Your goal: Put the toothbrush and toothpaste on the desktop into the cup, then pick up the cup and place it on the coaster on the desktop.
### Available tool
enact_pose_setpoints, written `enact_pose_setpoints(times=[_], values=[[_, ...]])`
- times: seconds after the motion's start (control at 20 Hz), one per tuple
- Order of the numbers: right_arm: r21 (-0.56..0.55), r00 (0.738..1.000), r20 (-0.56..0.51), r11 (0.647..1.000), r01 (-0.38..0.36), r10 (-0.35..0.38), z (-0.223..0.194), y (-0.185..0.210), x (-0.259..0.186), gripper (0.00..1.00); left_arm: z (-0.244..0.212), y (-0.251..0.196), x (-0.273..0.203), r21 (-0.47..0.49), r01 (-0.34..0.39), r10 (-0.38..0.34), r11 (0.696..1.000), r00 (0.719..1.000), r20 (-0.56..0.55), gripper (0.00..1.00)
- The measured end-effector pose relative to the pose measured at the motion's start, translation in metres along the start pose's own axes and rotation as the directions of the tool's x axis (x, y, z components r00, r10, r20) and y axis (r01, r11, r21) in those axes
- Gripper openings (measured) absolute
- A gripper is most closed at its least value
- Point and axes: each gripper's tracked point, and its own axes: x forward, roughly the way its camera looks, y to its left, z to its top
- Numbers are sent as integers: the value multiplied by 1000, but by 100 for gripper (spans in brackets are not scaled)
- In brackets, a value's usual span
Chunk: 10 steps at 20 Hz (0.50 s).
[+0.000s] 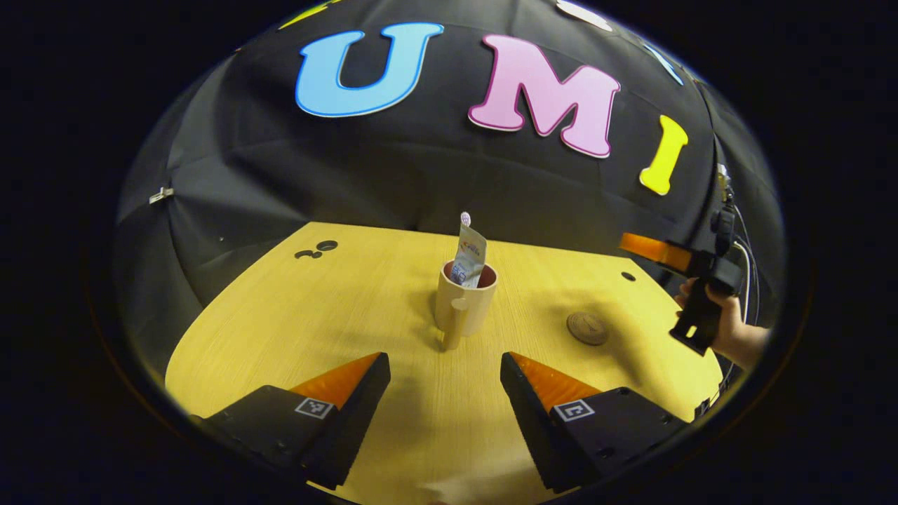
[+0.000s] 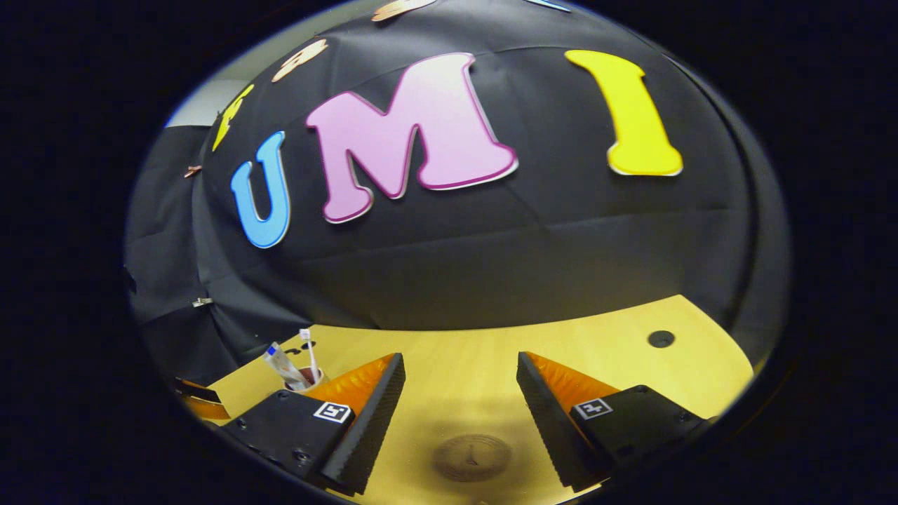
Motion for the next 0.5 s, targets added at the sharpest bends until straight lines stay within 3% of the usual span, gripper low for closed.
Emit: enact_pose_setpoints(times=[0.3, 0.5], values=[[14, 987, -30, 987, 161, -161, -8, -83, -74, 98, 1, -6, 66, 107, 75, -56, 991, 984, -168, 98], [37, 966, -38, 966, 257, -256, -6, -134, -125, 98, -6, -4, 98, 134, 80, -39, 988, 958, -284, 98]])
